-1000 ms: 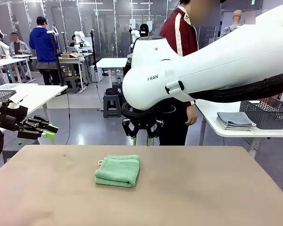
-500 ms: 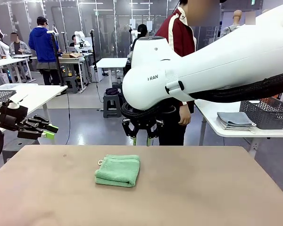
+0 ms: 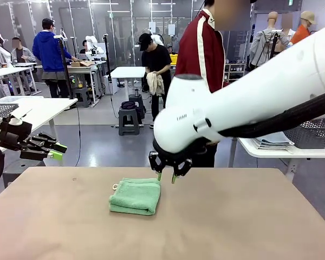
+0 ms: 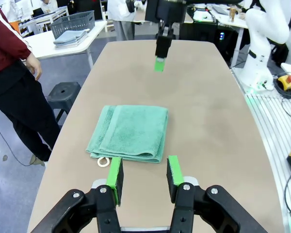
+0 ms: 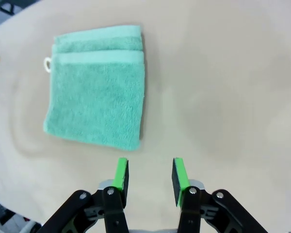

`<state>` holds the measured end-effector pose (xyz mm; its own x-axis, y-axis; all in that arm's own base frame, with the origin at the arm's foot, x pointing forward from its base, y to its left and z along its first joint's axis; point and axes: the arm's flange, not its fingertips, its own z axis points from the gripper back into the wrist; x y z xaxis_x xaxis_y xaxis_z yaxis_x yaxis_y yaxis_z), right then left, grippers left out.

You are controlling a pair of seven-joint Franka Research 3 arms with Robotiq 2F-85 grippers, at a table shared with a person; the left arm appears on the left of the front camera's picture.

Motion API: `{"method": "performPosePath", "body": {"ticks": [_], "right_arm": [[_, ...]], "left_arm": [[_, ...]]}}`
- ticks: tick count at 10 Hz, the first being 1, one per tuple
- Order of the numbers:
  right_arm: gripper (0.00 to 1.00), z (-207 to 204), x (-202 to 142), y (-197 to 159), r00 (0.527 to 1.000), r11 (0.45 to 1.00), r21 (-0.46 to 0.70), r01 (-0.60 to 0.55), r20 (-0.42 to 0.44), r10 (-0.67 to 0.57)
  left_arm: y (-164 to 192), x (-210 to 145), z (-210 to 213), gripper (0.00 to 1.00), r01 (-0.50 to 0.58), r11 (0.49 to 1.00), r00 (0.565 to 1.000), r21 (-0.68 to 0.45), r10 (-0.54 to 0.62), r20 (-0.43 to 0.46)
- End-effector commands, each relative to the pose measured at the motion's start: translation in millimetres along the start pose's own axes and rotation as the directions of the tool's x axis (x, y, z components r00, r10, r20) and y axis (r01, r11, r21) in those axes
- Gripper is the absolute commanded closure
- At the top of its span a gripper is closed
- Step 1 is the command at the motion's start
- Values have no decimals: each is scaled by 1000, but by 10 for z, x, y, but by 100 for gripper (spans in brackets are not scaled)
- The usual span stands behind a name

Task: Fold the towels and place them in the basket.
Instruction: Place the folded Towel with hook on the right side of the table.

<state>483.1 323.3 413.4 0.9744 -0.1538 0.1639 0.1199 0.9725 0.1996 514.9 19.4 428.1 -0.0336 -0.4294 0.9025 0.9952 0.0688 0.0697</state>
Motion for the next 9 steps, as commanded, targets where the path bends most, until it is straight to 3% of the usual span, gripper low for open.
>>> {"method": "performPosePath", "body": {"ticks": [1,4,6,9], "right_arm": [[52,-261,-66,-92,999,997,70,27,43,-30],[52,-573,-34,-119,998,989,145,34,53,-42],[52,-696,40,-137,998,985,166,53,15,-56],[52,-869,206,-119,997,984,174,50,48,-59]], "left_arm": [[-20,19,6,52,0,1000,1000,6,0,9],[-20,19,6,52,0,1000,1000,6,0,9],[-20,19,6,52,0,1000,1000,6,0,9],[-20,19,6,52,0,1000,1000,6,0,9]]}}
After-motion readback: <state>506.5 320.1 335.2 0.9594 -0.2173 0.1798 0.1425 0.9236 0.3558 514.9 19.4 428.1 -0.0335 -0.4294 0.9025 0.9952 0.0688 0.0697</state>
